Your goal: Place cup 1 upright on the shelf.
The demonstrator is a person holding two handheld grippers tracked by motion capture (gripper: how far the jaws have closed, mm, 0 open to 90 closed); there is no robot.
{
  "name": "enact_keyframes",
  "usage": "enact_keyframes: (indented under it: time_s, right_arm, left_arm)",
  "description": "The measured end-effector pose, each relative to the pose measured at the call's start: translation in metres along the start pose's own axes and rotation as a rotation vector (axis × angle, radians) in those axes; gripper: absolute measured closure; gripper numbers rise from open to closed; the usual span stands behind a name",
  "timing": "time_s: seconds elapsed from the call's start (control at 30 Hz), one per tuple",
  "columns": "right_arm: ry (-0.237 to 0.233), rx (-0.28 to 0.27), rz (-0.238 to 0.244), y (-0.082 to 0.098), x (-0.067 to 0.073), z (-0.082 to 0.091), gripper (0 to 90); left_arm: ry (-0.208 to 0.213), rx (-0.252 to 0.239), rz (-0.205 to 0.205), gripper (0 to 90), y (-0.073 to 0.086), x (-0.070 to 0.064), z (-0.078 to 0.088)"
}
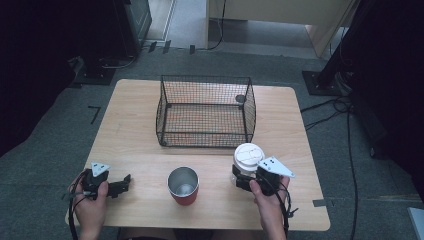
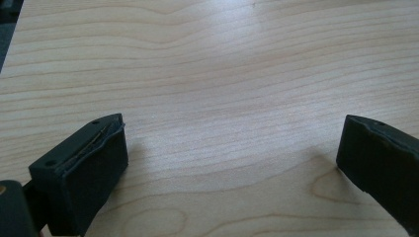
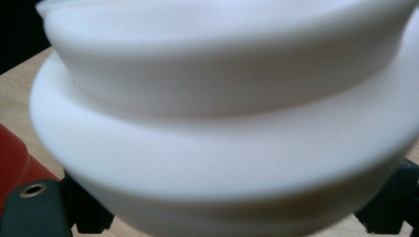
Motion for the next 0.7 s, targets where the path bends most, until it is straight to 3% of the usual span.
enact_keyframes:
  time_s: [0.17,0.37,0.7]
  right_arm:
    - [0.014,-0.01,0.008,-0.0014,0.0006,-0.0021,13.0]
    - [0.037,-0.013,0.044,-0.0031,0.0021,-0.0018,15.3]
    - [0.043,-0.041,0.028,-0.0087,-0.0015,0.0027,16.0]
  left_arm:
    - [0.008,-0.004,0.015,0.0,-0.0007,0.0009,-0.0005]
    - [-0.004,0.001,0.003,0.0,-0.0007,-0.0002,-0.0007]
    - [-0.01,0.002,-0.004,0.0,-0.0007,-0.0009,-0.0008]
Point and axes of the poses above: each handheld gripper's, and its own axes: z roughly backward along the jaws, y roughly out of its underside, x roughly to its left, the point moved 4 cm from there along -z, roughly forward along the jaws, and after that the axes turned 15 degrees about -y, right-handed, at the moved point
